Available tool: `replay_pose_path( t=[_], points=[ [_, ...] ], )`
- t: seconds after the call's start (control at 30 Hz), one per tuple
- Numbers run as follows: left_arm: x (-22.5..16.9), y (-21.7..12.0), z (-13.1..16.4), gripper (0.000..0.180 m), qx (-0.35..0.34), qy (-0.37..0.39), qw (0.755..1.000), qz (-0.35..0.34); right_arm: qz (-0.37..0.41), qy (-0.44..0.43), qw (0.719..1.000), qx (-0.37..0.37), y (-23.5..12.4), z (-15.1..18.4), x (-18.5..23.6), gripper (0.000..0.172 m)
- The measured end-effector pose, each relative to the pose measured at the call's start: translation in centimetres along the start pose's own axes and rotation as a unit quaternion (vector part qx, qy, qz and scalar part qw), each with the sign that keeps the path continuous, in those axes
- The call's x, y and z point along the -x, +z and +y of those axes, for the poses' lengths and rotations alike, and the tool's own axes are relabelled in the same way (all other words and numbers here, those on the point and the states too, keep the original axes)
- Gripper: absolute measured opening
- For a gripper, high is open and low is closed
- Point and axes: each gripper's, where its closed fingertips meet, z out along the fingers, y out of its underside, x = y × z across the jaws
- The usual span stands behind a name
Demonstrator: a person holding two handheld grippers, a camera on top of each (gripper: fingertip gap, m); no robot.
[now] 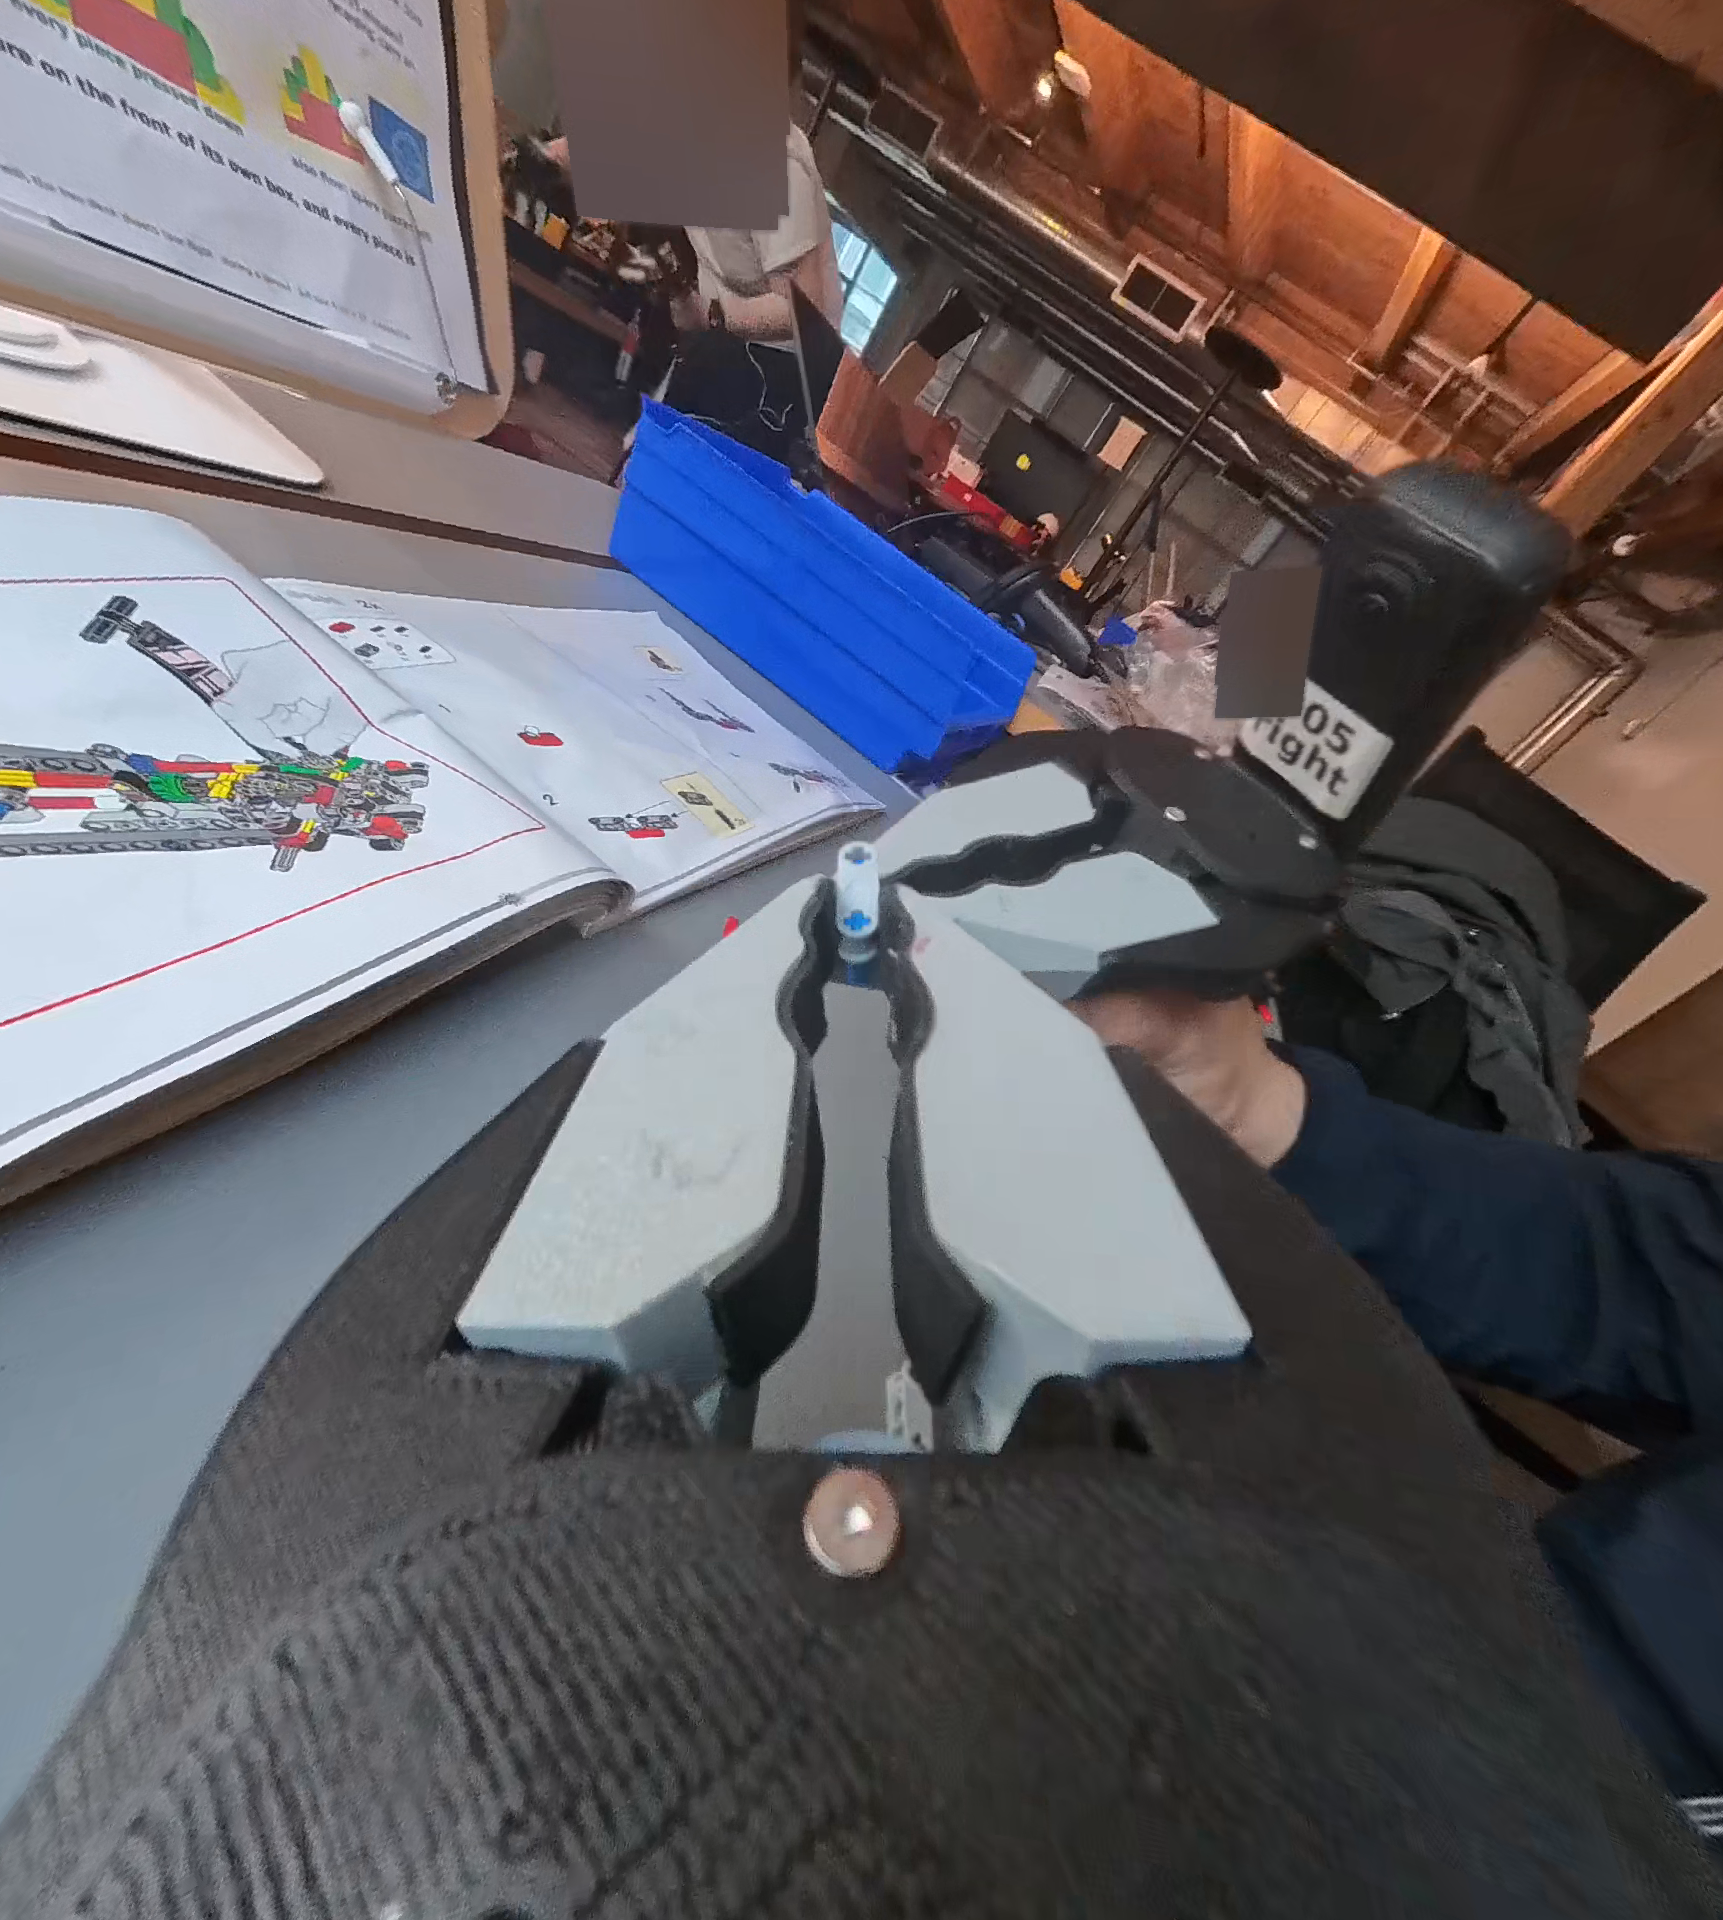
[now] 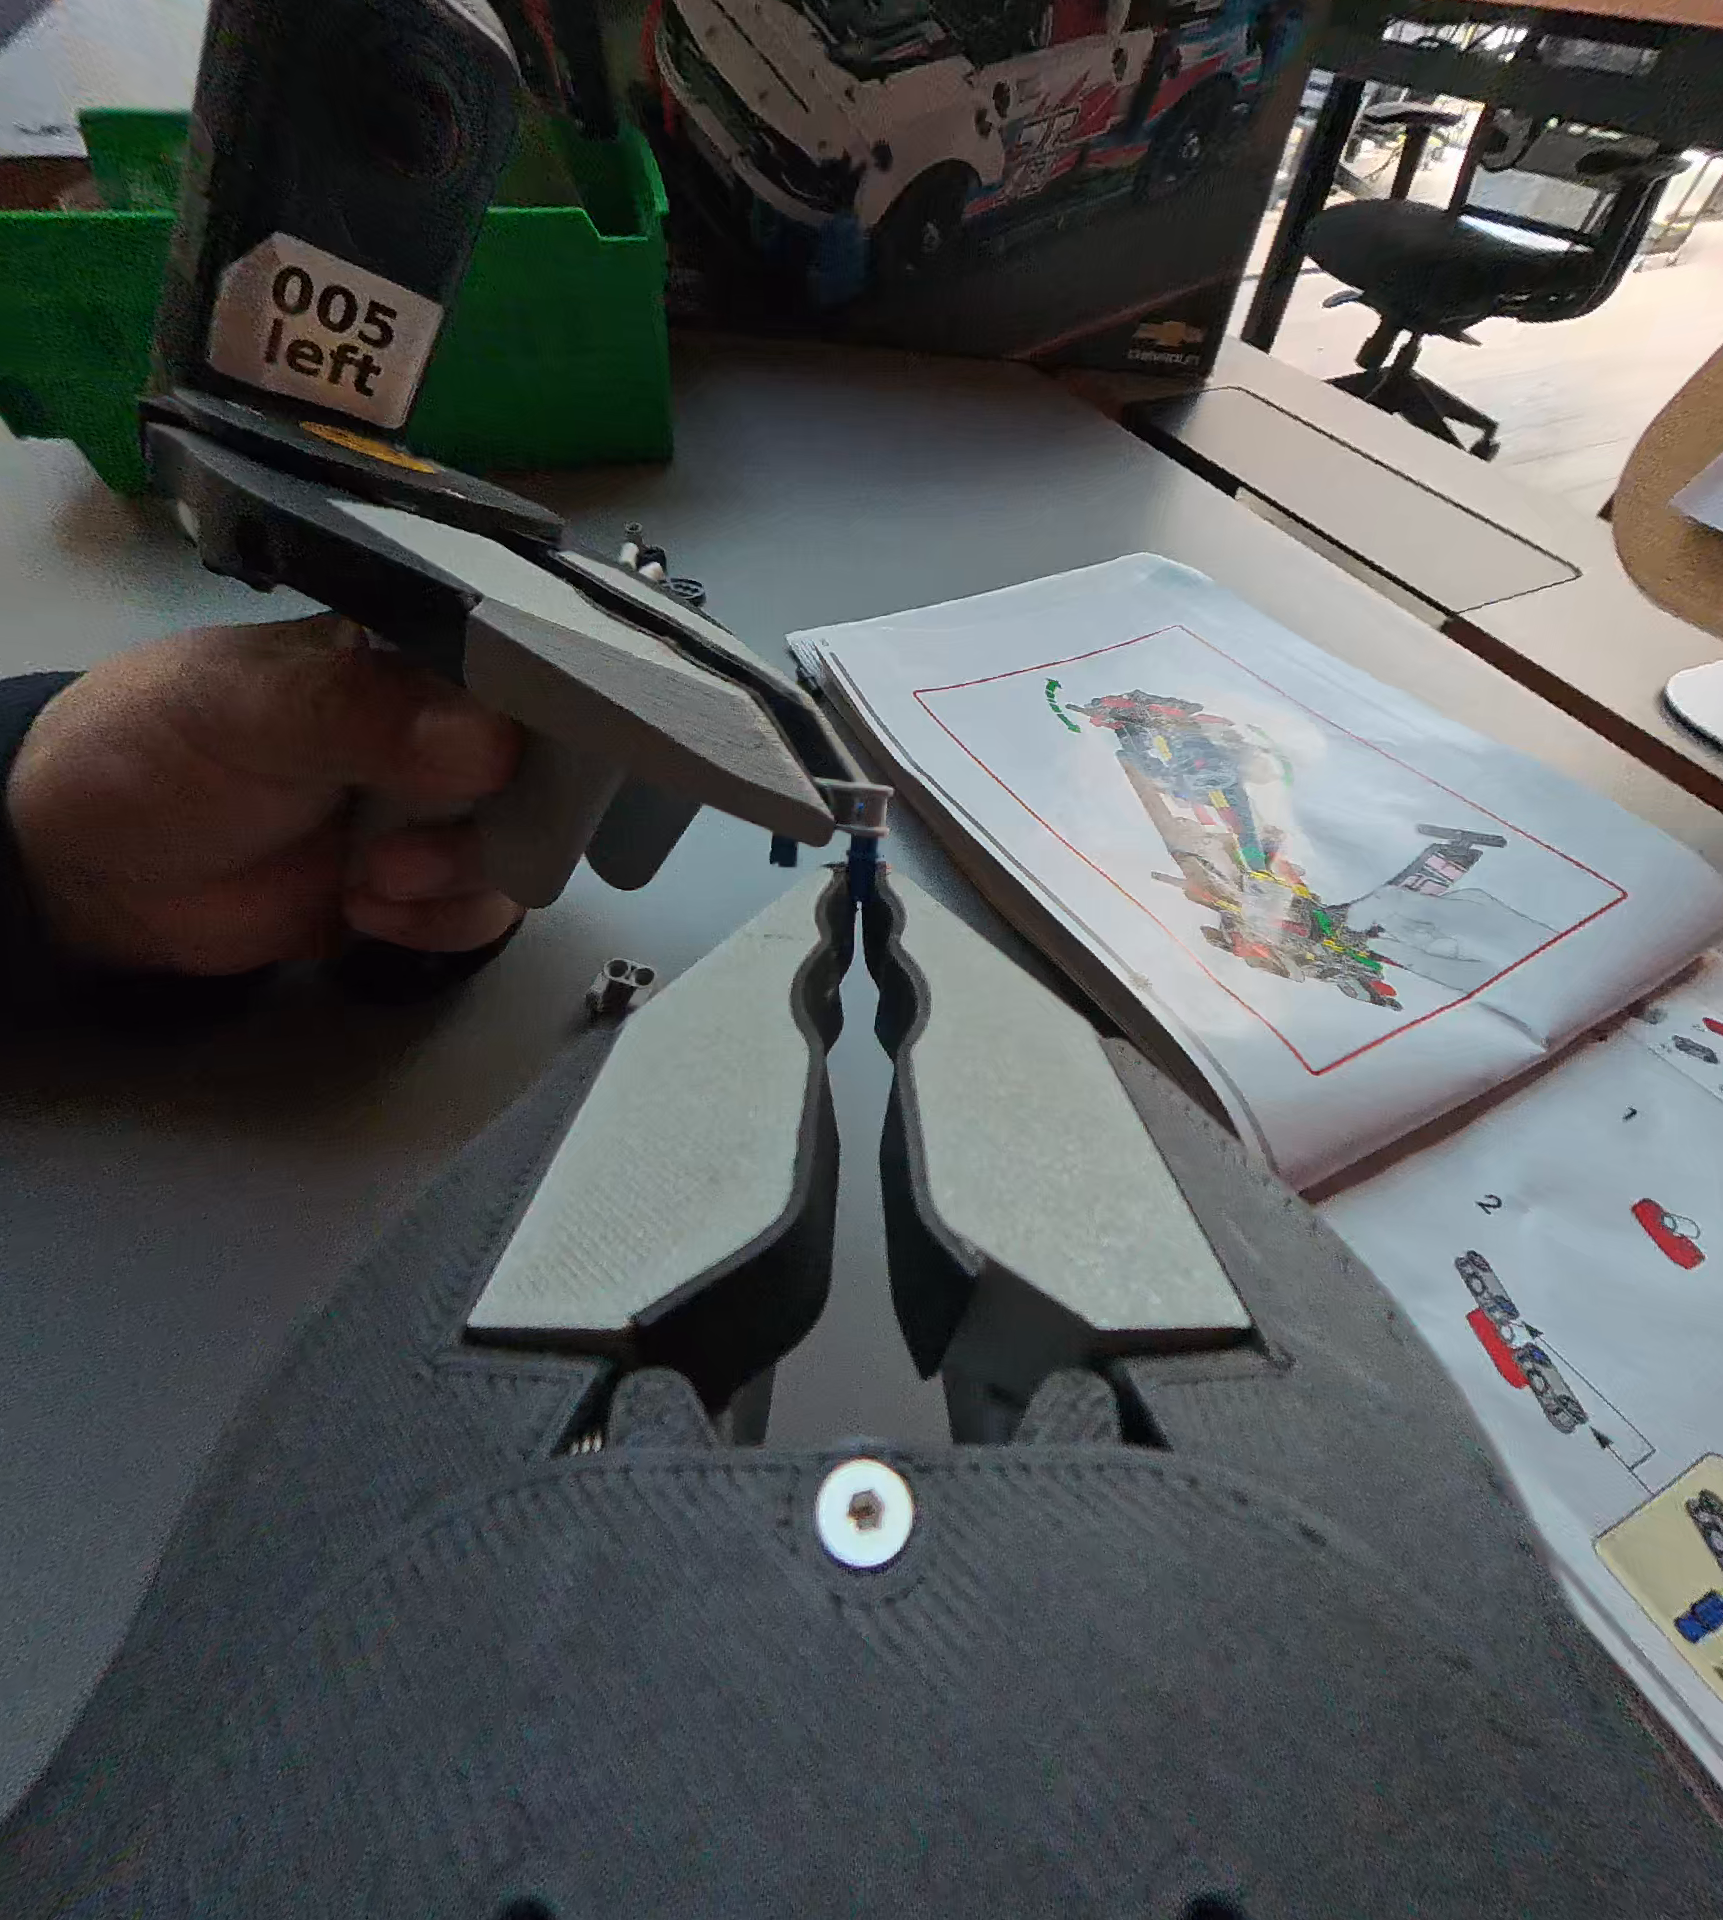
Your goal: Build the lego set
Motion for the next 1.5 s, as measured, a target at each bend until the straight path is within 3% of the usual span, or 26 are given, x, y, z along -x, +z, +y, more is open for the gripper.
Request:
replay_pose_path(
  t=[0.07, 0.1, 0.17, 0.23, 0.3, 0.43, 0.53, 0.67, 0.83, 0.93, 1.27, 1.5],
  points=[
    [0.8, -0.4, -1.2, 0.006, -0.042, -0.013, 0.999, -0.020, 0.013, -0.014, 1.000, 0.019, 0.1, 0.7, -0.2, 0.000],
    [2.6, -3.0, -4.9, 0.004, -0.137, -0.033, 0.989, -0.043, 0.024, -0.029, 0.998, 0.051, 0.1, 2.3, -0.4, 0.000],
    [5.5, -6.4, -7.4, 0.004, -0.157, -0.039, 0.985, -0.063, 0.029, 0.006, 0.999, 0.036, -0.9, 2.9, -1.4, 0.000],
    [3.8, -4.1, -4.4, 0.005, -0.084, -0.019, 0.996, -0.037, 0.039, 0.037, 0.999, -0.010, -1.7, 1.4, -2.9, 0.000],
    [1.7, -1.3, -1.9, 0.005, -0.023, -0.001, 1.000, -0.005, 0.041, 0.022, 0.999, -0.005, -1.1, 1.3, -2.7, 0.000],
    [1.6, -0.3, -0.3, 0.005, 0.064, 0.089, 0.993, -0.032, 0.051, -0.006, 0.999, 0.000, -1.0, 1.6, -2.2, 0.000],
    [1.8, 0.4, 2.6, 0.005, 0.170, 0.082, 0.982, -0.031, 0.061, 0.010, 0.998, -0.019, -1.7, 1.5, -3.3, 0.000],
    [1.2, -0.1, 7.3, 0.006, 0.334, 0.069, 0.940, -0.002, 0.081, 0.008, 0.996, -0.039, -2.9, 1.1, -4.5, 0.000],
    [0.6, -0.7, 9.5, 0.009, 0.404, 0.029, 0.914, 0.019, 0.073, 0.003, 0.997, -0.029, -3.1, 1.8, -4.5, 0.001],
    [1.4, -0.8, 10.6, 0.006, 0.432, 0.053, 0.901, -0.004, 0.062, -0.009, 0.998, -0.022, -3.0, 2.1, -4.0, 0.001],
    [1.6, -1.6, 9.6, 0.029, 0.412, 0.072, 0.908, -0.036, 0.063, -0.058, 0.996, -0.025, -4.4, 2.4, -2.2, 0.000],
    [1.2, -4.5, 8.1, 0.023, 0.393, 0.130, 0.908, -0.072, 0.092, -0.089, 0.990, -0.059, -6.4, 1.7, -1.6, 0.000]
  ],
)
